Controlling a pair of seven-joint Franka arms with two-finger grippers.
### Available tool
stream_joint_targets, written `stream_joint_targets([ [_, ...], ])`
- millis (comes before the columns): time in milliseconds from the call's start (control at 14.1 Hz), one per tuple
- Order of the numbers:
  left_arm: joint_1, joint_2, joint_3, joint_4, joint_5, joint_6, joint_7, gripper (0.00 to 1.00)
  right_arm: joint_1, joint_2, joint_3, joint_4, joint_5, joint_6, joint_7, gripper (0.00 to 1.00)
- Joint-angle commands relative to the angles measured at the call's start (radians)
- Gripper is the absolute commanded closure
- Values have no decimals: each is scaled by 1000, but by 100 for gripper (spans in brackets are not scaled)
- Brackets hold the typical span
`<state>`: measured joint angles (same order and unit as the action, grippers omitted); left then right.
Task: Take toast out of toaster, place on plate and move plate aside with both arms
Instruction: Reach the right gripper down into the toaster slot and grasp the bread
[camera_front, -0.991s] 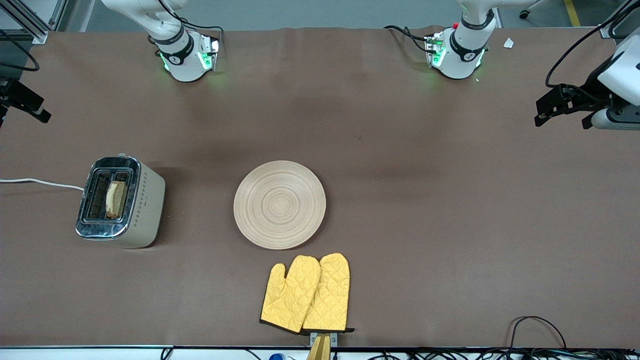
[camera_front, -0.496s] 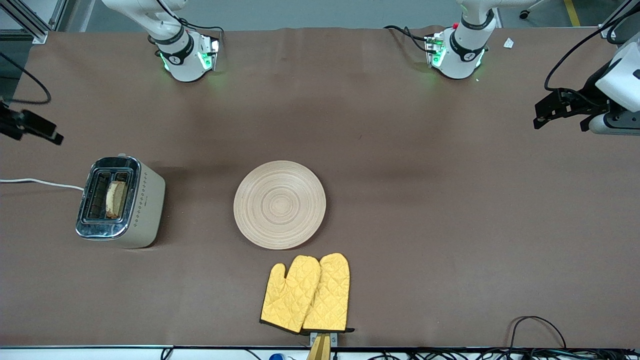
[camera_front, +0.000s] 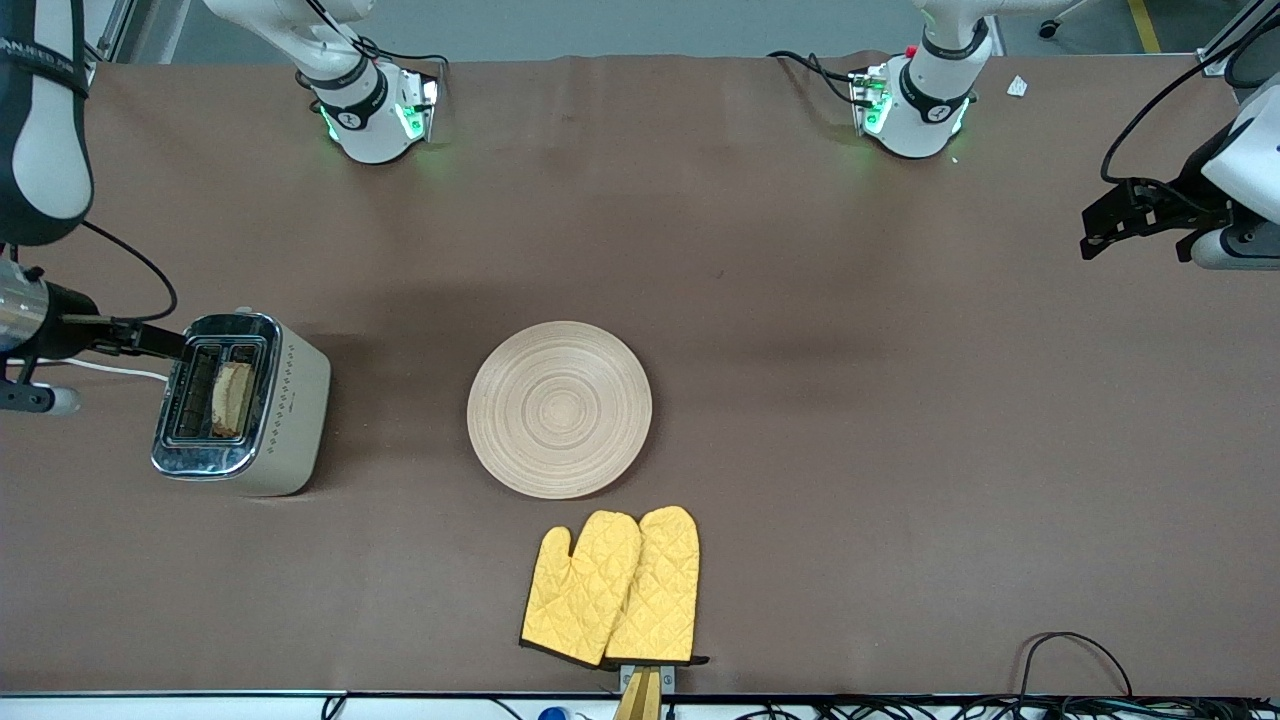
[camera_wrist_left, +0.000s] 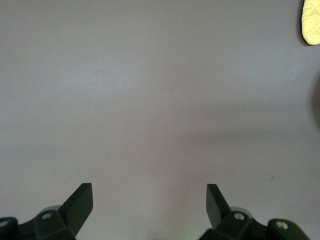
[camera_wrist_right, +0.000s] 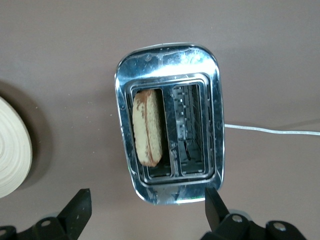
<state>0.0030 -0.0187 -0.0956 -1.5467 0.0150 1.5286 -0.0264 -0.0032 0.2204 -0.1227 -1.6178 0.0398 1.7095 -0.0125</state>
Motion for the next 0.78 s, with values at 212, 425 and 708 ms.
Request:
stream_joint_targets([
  [212,0,-9,-6,8,17,-10,-3,0,-15,92,9,6,25,81,-20,0],
  [425,-5,-12,-10,13,16,-12,-3,0,-15,132,9,6,25,108,-20,0],
  [708,-8,-7,-10,13,10,-12,-1,0,-20,180,11,9,25,147,-20,13],
])
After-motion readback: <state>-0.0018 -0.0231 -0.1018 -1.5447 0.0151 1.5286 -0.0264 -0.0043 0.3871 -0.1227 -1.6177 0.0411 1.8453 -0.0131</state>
